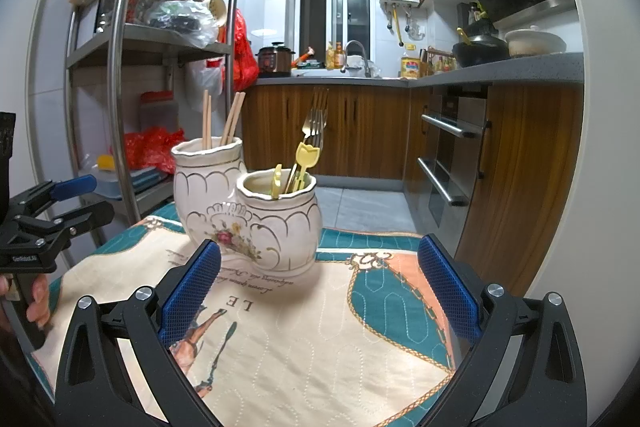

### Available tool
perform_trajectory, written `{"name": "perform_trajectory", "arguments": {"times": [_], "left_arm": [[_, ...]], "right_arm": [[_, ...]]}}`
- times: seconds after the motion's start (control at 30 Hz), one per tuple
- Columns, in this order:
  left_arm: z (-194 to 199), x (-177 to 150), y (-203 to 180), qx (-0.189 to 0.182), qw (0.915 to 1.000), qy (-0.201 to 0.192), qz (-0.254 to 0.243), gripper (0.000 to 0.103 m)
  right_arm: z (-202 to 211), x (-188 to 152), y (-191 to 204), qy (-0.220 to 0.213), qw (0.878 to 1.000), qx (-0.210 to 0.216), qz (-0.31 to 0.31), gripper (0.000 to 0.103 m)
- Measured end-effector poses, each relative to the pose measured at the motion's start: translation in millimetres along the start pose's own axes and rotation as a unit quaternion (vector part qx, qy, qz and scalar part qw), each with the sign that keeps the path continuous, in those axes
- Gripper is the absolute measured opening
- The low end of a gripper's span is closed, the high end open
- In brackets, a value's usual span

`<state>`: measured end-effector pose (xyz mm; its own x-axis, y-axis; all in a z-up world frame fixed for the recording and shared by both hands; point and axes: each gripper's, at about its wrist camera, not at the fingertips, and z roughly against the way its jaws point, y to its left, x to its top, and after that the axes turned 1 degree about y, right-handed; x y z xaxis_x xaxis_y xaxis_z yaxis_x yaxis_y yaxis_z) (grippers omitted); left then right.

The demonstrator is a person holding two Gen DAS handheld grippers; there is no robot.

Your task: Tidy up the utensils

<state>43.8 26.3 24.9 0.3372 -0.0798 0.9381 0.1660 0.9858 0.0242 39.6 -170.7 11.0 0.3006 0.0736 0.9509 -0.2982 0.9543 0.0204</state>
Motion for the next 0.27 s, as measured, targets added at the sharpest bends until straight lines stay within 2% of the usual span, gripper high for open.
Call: {"name": "perform_trajectory", "arguments": {"times": [0.27], "left_arm": [[0.9,1.4,-0.2,0.003,1.0000,0.000,0.001,0.097]], "right_arm": [[-0.3,-0.1,0.0,-0.001,1.000,0.000,0.000,0.098]]}}
